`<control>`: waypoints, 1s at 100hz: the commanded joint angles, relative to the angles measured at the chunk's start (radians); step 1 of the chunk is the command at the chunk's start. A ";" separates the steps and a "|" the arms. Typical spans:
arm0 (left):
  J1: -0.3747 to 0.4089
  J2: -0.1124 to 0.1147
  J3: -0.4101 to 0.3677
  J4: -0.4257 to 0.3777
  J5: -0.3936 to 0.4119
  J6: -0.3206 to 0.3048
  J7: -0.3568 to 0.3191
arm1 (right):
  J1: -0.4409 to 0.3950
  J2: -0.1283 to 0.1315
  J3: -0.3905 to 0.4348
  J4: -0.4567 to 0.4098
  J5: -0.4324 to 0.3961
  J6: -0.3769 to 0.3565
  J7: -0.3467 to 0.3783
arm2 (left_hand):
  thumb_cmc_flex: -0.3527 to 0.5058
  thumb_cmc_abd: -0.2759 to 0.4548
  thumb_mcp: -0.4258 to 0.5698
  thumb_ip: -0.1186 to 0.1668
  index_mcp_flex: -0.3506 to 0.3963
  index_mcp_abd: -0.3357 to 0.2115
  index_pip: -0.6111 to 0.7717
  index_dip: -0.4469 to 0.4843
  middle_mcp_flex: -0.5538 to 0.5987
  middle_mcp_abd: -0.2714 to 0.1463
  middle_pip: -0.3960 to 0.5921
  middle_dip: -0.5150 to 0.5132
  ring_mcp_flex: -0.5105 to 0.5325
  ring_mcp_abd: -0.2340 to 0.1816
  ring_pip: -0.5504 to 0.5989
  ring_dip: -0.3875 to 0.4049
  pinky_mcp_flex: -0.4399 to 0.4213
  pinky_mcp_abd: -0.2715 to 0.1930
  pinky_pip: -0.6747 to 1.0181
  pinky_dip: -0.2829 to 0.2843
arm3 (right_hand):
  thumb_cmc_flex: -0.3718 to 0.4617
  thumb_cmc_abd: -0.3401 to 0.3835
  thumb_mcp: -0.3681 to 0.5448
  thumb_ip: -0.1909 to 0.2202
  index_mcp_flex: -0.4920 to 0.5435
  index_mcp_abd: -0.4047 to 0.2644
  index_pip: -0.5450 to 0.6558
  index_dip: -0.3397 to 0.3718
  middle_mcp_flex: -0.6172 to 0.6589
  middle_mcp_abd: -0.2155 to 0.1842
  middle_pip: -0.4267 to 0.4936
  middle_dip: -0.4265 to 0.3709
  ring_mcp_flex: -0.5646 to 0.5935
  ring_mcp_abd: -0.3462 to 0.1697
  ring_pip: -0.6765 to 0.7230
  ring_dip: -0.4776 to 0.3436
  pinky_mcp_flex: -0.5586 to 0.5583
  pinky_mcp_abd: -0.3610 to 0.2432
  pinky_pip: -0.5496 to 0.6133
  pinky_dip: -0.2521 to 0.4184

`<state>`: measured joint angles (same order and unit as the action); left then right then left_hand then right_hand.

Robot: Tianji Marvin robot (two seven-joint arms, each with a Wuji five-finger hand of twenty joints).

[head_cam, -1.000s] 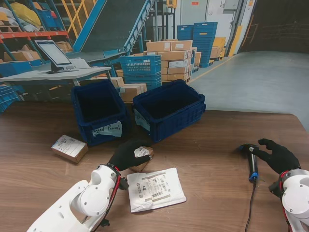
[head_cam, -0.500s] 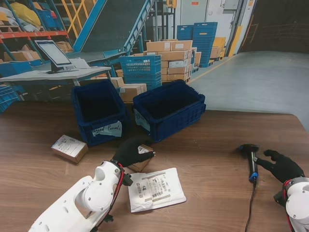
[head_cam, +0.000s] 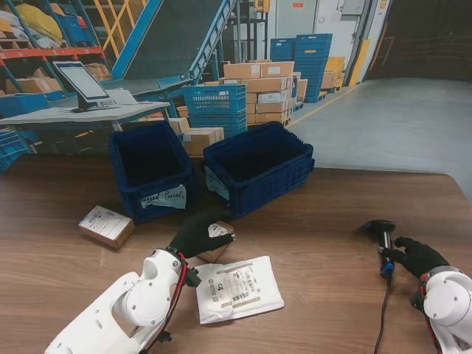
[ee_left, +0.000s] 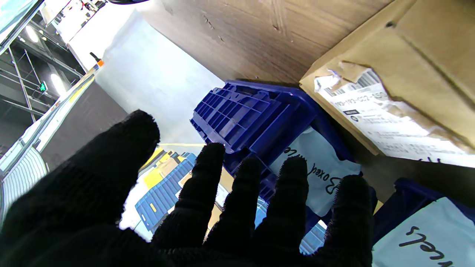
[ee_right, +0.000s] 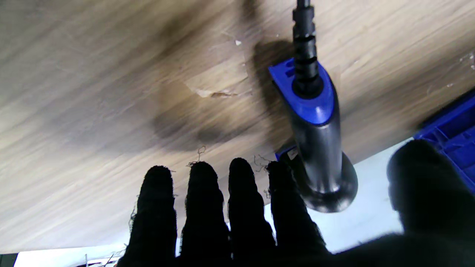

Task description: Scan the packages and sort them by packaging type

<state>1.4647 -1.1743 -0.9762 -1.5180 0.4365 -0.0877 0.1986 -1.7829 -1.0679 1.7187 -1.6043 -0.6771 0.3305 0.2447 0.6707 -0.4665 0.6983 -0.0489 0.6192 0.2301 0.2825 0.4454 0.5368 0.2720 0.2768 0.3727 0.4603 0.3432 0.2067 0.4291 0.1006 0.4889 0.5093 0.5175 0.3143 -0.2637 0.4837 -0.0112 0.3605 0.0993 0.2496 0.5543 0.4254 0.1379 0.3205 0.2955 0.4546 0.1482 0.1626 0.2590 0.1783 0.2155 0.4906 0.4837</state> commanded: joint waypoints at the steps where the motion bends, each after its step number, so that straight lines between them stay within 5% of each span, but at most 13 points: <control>1: 0.005 0.001 -0.001 -0.004 -0.003 0.000 -0.021 | 0.019 0.009 -0.007 0.014 -0.010 -0.008 0.029 | -0.054 0.031 -0.033 0.033 0.010 0.015 -0.020 -0.005 -0.030 0.004 -0.020 -0.010 -0.030 0.026 -0.014 -0.012 -0.017 -0.007 -0.027 0.014 | -0.021 0.013 0.012 -0.019 -0.022 0.005 -0.012 0.004 -0.033 0.013 0.016 0.006 -0.003 0.000 0.004 0.007 -0.003 0.005 0.009 -0.003; 43: 0.030 0.003 -0.044 -0.001 -0.019 -0.021 -0.024 | 0.190 0.034 -0.113 0.166 -0.099 -0.013 0.089 | -0.049 0.037 -0.037 0.033 0.009 0.016 -0.035 -0.006 -0.037 0.003 -0.022 -0.012 -0.033 0.024 -0.015 -0.013 -0.016 -0.008 -0.031 0.016 | 0.045 -0.044 0.020 -0.015 0.027 -0.039 0.040 0.039 0.006 -0.011 0.086 0.028 0.046 -0.008 0.045 0.022 0.030 -0.002 0.057 0.011; 72: 0.067 0.004 -0.092 -0.004 -0.037 -0.028 -0.018 | 0.288 0.032 -0.191 0.262 -0.126 0.037 0.044 | -0.042 0.043 -0.040 0.031 0.014 0.019 -0.041 -0.007 -0.038 -0.002 -0.021 -0.011 -0.032 0.025 -0.016 -0.014 -0.014 -0.006 -0.032 0.019 | 0.249 -0.149 0.039 0.013 0.115 -0.071 0.207 0.115 0.099 -0.011 0.278 0.127 0.190 -0.008 0.230 0.130 0.112 -0.003 0.201 0.018; 79: 0.072 0.004 -0.101 -0.002 -0.044 -0.028 -0.019 | 0.304 0.032 -0.200 0.282 -0.133 0.035 0.034 | -0.041 0.044 -0.041 0.031 0.014 0.019 -0.042 -0.007 -0.037 -0.001 -0.021 -0.011 -0.030 0.025 -0.015 -0.013 -0.014 -0.006 -0.033 0.019 | 0.266 -0.201 0.137 0.032 0.130 -0.084 0.256 0.149 0.114 -0.015 0.335 0.171 0.215 -0.009 0.291 0.169 0.131 -0.003 0.255 0.021; 88: 0.082 0.004 -0.113 -0.008 -0.052 -0.025 -0.021 | 0.328 0.032 -0.213 0.307 -0.134 0.041 0.027 | -0.032 0.043 -0.038 0.032 0.017 0.019 -0.042 -0.006 -0.035 -0.001 -0.020 -0.011 -0.029 0.027 -0.015 -0.013 -0.014 -0.005 -0.033 0.019 | 0.260 -0.279 0.339 0.003 0.153 -0.108 0.326 0.193 0.145 -0.024 0.406 0.229 0.256 -0.014 0.387 0.232 0.185 -0.007 0.362 0.065; 100: 0.086 0.002 -0.123 -0.005 -0.062 -0.026 -0.017 | 0.365 0.030 -0.233 0.344 -0.117 0.058 0.014 | -0.029 0.040 -0.036 0.030 0.019 0.017 -0.041 -0.005 -0.033 -0.002 -0.020 -0.011 -0.026 0.024 -0.014 -0.013 -0.012 -0.005 -0.033 0.020 | 0.309 -0.348 0.480 -0.002 0.165 -0.132 0.425 0.247 0.173 -0.034 0.480 0.296 0.302 -0.024 0.485 0.298 0.237 -0.003 0.452 0.107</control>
<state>1.5456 -1.1708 -1.0990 -1.5198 0.3862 -0.1130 0.1938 -1.4295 -1.0317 1.4950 -1.2758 -0.8041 0.3751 0.2479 0.6706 -0.4453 0.6916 -0.0489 0.6192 0.2317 0.2589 0.4441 0.5255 0.2736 0.2714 0.3694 0.4603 0.3507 0.2067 0.4287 0.1004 0.4889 0.4976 0.5201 0.5658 -0.5863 0.8716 -0.0108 0.4983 0.0247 0.6304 0.7789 0.5864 0.1340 0.7592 0.5608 0.7283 0.1361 0.6184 0.5330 0.3976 0.2096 0.8956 0.5692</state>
